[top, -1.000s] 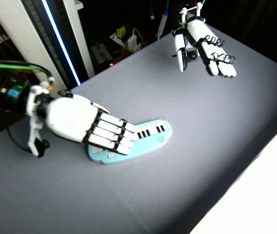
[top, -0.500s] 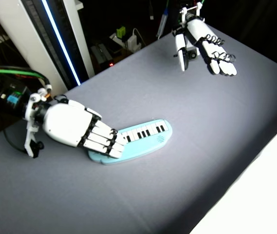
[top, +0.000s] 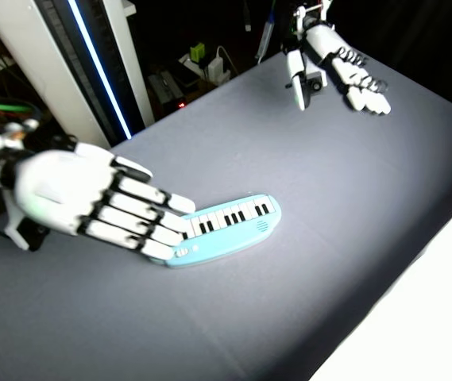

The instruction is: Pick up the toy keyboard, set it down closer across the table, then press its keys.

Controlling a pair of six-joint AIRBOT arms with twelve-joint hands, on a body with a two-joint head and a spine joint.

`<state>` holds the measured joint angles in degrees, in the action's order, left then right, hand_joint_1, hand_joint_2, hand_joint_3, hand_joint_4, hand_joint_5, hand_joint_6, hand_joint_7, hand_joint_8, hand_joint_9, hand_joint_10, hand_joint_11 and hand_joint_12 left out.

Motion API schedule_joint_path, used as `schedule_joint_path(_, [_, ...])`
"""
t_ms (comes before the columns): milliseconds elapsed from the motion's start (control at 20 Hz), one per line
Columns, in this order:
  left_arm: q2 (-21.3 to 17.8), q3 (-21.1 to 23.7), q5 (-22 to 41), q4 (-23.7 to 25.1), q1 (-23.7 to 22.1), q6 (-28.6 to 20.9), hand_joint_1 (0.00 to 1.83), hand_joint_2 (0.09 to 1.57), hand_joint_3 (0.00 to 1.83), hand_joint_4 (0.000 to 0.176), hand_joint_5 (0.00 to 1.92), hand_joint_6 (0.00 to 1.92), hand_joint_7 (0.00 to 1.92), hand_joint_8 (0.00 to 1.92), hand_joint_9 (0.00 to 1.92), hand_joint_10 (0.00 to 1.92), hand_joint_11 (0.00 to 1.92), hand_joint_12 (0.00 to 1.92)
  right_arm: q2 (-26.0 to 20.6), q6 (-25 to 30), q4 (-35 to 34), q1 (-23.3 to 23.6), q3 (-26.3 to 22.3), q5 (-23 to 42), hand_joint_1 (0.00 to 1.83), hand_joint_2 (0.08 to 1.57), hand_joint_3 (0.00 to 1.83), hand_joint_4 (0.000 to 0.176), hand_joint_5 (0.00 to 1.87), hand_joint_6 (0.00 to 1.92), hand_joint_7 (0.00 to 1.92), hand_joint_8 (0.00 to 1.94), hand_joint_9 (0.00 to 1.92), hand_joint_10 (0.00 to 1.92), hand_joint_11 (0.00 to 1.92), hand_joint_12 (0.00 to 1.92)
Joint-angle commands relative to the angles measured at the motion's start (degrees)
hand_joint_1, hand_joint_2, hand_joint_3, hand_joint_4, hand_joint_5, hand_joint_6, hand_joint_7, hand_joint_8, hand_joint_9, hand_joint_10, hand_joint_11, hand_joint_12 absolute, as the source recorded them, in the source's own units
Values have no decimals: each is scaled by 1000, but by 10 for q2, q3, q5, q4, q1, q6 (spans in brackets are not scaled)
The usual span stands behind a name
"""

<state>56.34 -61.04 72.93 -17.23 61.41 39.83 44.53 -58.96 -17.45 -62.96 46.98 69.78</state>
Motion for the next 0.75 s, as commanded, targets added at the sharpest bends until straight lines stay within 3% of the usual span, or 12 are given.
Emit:
schedule_joint_path(0, [-7,3,96,6,-3,-1,692,1406,1,9,0,0,0,0,0,0,0,0,-9,15,-10,-10,-2,132,0,1381,0,95,0,0,0,0,0,0,0,0])
schedule_joint_path(50, [-10,6,108,3,0,-1,527,1408,4,58,0,0,0,0,0,0,0,0,-17,25,-18,-28,-7,168,10,1357,0,155,0,0,0,0,0,0,0,0])
schedule_joint_path(100, [-12,9,122,1,1,-1,405,1409,5,82,0,0,0,0,0,0,0,0,-24,34,-22,-39,-12,198,45,1348,0,145,0,0,0,0,0,0,0,0])
schedule_joint_path(150, [-16,12,135,0,3,-1,368,1408,4,73,0,0,0,0,0,0,0,0,-28,40,-25,-45,-15,222,160,1343,0,136,0,0,0,0,0,0,0,0])
schedule_joint_path(200, [-20,16,153,0,8,-1,329,1407,3,84,0,0,0,0,0,0,0,0,-31,43,-25,-48,-16,241,163,1335,0,120,0,0,0,0,0,0,0,0])
schedule_joint_path(250, [-26,22,174,-2,12,-1,257,1398,0,103,0,0,0,0,0,0,0,0,-35,43,-25,-48,-19,259,159,1329,0,44,0,0,0,0,0,0,0,0])
schedule_joint_path(300, [-30,25,188,-3,16,0,231,1381,0,138,0,0,0,0,0,0,0,0,-38,43,-25,-48,-21,270,158,1328,0,28,0,0,0,0,0,0,0,0])
schedule_joint_path(400, [-40,36,229,-8,24,11,135,1346,0,141,0,0,0,0,0,0,0,0,-45,43,-23,-48,-25,303,173,1288,0,36,0,0,0,0,0,0,0,0])
schedule_joint_path(500, [-51,47,261,-11,32,19,100,1381,2,74,0,0,0,0,0,0,0,0,-53,43,-19,-47,-27,312,180,1287,0,20,0,0,0,0,0,0,0,0])
schedule_joint_path(550, [-58,52,261,-9,31,28,135,1384,1,93,0,0,0,0,0,0,0,0,-57,43,-15,-42,-27,312,239,1292,0,1,0,0,0,0,0,0,0,0])
schedule_joint_path(650, [-63,53,262,5,21,31,316,1306,0,125,0,0,0,0,0,0,0,0,-70,43,-13,-40,-30,312,338,1263,0,0,0,0,0,0,0,0,0,0])
schedule_joint_path(700, [-67,54,262,15,12,33,316,1306,0,125,0,0,0,0,0,0,0,0,-77,43,-5,-37,-31,313,338,1263,0,0,0,0,0,0,0,0,0,0])
